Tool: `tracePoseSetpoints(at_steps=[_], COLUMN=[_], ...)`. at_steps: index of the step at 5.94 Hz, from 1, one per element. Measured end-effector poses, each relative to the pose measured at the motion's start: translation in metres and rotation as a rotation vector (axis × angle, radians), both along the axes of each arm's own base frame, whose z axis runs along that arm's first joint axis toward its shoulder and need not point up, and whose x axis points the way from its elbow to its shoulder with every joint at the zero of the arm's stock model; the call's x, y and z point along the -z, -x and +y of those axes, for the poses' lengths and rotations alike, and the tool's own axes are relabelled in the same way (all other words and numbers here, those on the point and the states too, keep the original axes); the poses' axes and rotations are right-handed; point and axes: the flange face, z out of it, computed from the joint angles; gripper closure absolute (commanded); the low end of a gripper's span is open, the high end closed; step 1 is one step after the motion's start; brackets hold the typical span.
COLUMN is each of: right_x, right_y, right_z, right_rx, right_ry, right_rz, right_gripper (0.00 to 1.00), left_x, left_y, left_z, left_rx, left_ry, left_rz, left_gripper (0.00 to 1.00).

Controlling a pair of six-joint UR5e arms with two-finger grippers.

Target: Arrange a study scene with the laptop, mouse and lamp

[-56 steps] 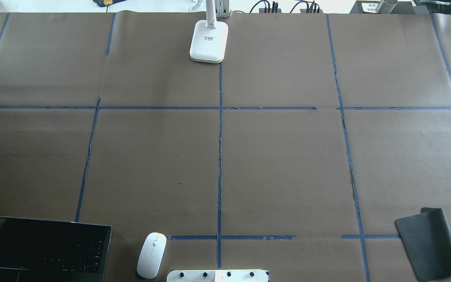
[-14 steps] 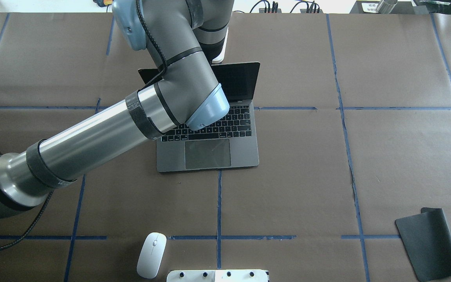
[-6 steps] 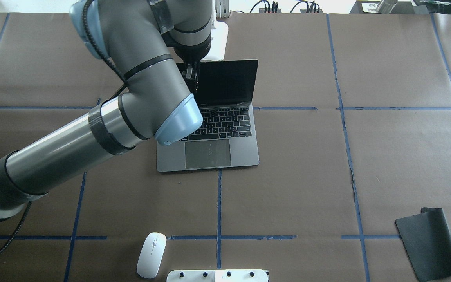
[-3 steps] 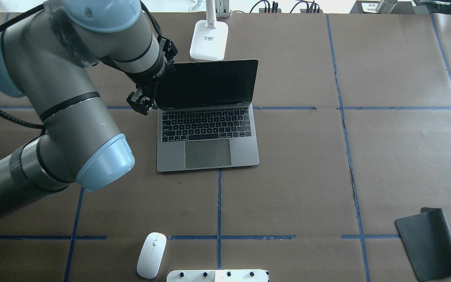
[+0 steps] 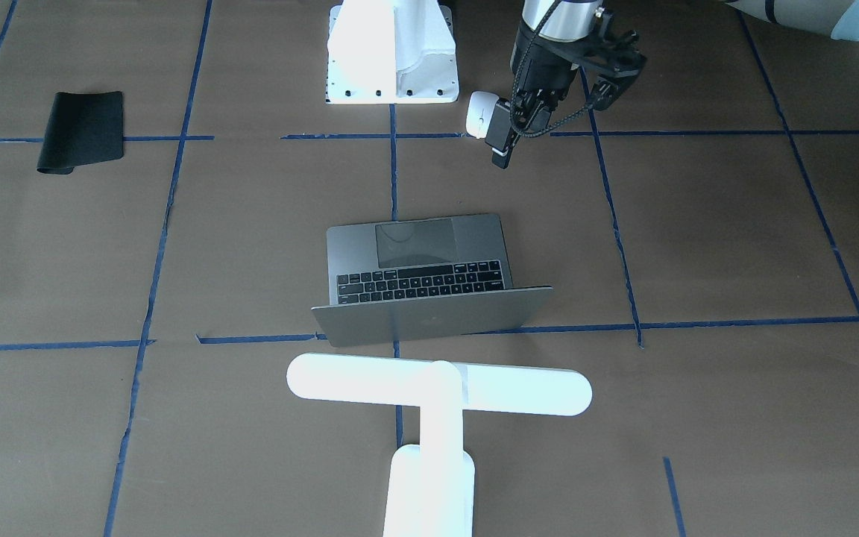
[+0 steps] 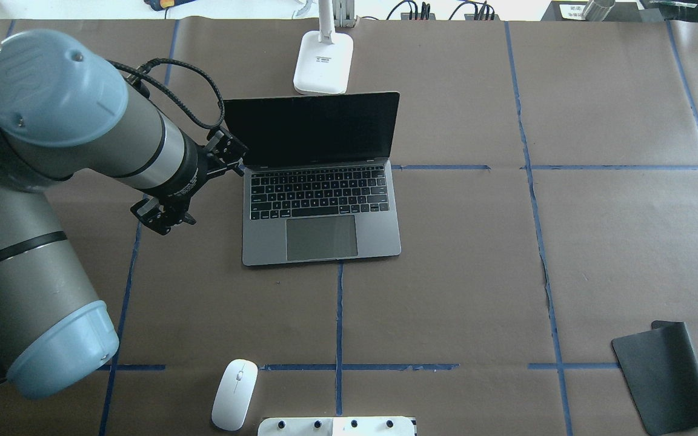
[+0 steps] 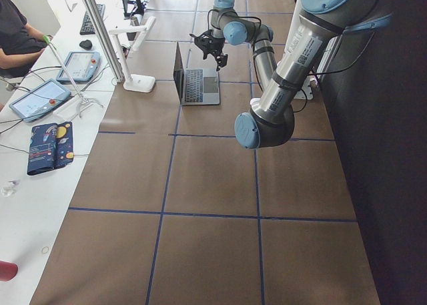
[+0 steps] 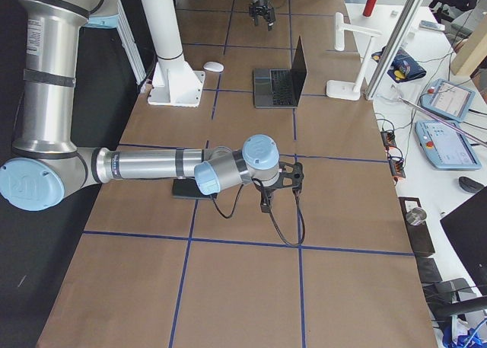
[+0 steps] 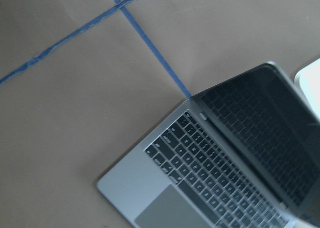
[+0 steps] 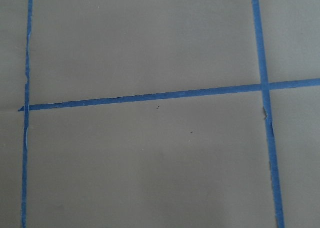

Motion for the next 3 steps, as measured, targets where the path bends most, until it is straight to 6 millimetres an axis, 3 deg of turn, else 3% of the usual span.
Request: tracePoseSetpoints(at_steps=[2,3], right_x=[-0.007,-0.003], right_y=[0.047,0.063], right_z=[0.037,0.067], right_rx=[-0.021,-0.021], right_ry=[0.01,0.028], right_rz=[-0.01,-0.004], right_gripper=[0.0,0.0], left_x=[-0.007,-0.009], left_y=[0.003,0.003], left_z=[0.041,0.059], left_rx=[-0.129,-0.175], left_ry=[-0.097,-0.124], left_rz=[0.002,0.007], left_gripper=[0.0,0.0])
